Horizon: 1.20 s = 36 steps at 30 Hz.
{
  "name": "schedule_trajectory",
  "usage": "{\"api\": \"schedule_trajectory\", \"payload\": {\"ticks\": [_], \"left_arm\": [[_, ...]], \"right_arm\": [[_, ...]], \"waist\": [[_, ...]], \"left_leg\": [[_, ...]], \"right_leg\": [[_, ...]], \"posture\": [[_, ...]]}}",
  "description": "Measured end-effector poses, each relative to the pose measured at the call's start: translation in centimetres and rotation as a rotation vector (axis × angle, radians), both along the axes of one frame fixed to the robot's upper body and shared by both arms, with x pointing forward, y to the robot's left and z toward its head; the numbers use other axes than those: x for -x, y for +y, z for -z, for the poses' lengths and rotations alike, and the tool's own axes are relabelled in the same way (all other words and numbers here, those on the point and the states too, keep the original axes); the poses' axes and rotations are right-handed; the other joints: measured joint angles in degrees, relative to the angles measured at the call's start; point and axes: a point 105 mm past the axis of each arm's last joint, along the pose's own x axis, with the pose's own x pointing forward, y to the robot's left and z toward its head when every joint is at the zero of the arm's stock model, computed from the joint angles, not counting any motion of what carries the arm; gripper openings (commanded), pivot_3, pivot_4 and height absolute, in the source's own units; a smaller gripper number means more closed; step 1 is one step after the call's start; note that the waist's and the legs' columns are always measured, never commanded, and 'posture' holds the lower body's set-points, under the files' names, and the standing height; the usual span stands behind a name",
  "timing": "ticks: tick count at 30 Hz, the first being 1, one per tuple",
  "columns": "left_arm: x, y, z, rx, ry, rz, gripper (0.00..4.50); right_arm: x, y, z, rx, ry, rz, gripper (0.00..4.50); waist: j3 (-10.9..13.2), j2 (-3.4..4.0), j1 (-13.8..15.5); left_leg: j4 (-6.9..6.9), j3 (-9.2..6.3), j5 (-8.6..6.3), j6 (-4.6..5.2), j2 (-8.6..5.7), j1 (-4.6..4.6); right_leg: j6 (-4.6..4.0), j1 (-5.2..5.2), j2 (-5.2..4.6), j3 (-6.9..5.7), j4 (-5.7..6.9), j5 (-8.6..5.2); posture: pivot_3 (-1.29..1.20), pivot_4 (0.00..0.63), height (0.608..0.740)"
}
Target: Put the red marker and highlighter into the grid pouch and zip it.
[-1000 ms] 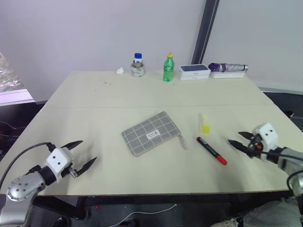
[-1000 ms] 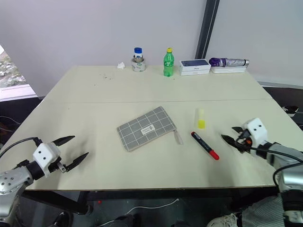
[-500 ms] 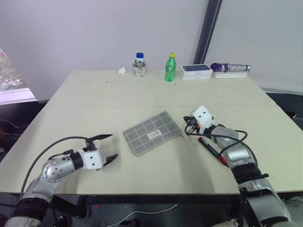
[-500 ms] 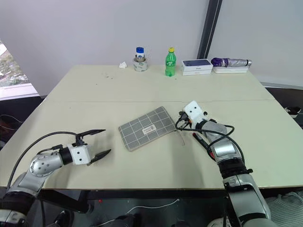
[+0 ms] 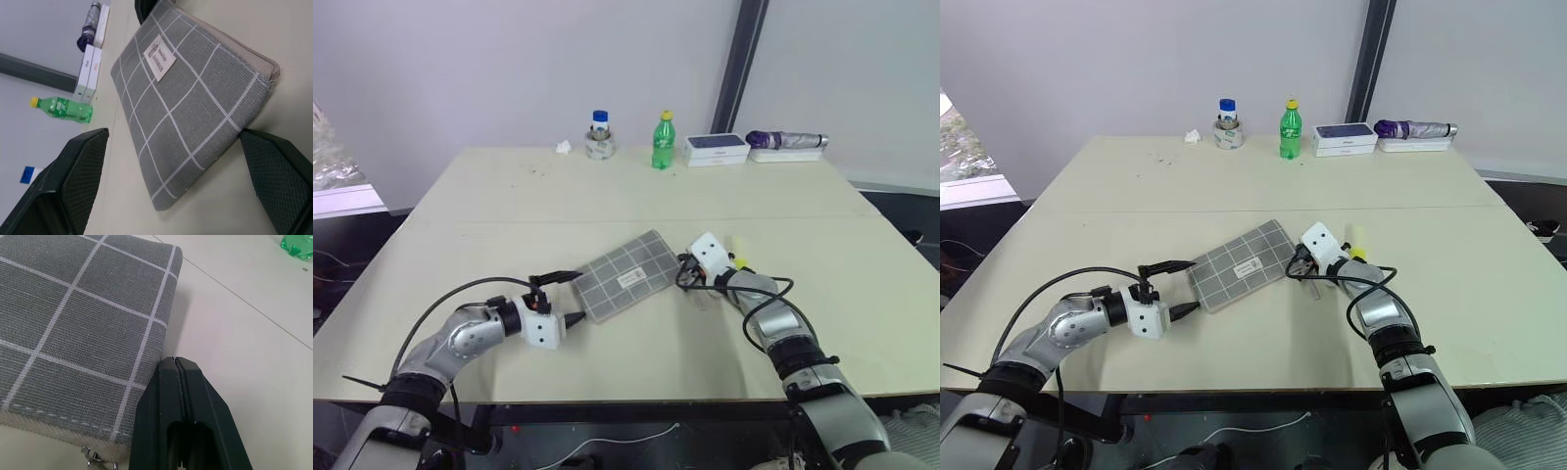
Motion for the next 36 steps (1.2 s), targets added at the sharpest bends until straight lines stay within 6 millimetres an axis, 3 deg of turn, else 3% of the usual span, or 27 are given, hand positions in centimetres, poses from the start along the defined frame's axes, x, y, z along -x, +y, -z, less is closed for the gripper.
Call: {"api": "schedule_trajectory", "payload": {"ticks": [12,23,31,36], "left_arm": [[-0.9,-1.3,-0.1,-0.006,-0.004,0.047,4.5],[0.6,-0.2,0.0,0.001,0.106,0.082,4.5],[1.1,-0.7,0.2,0.03,0.197,0.094,4.5],[1.0,-1.2,0.3,-0.034,0.136,0.114,4.5]], "right_arm": [[0.0,0.0,-0.1,0.02,-0.007,0.0,0.02],[0.1,0.3,-0.4,0.034,-0.02,-0.018,0.02],[0.1,0.6,-0.3,0.031,-0.018,-0.027,0.02],[0.1,0.6,-0.3,0.033,-0.017,-0.031,0.02]], "waist": [[-0.02,0.02,0.28],[-0.01,0.03,-0.67],[-0.01,0.03,-0.48],[-0.02,0.03,-0.3]], "left_leg": [[0.03,0.0,0.0,0.0,-0.02,0.01],[-0.07,0.02,0.0,-0.01,0.04,0.0],[-0.04,0.03,0.0,0.0,0.05,-0.01],[-0.03,0.03,0.0,0.0,0.02,0.01]], "right_leg": [[0.0,0.0,0.0,0.01,0.03,0.0],[-0.01,-0.08,0.04,0.03,0.01,-0.01],[0.0,-0.05,0.04,0.04,-0.01,-0.01],[0.0,-0.03,0.04,0.03,0.0,-0.01]], "posture": [[0.0,0.15,0.74],[0.0,0.15,0.74],[0.0,0.15,0.74],[0.0,0.15,0.74]]}}
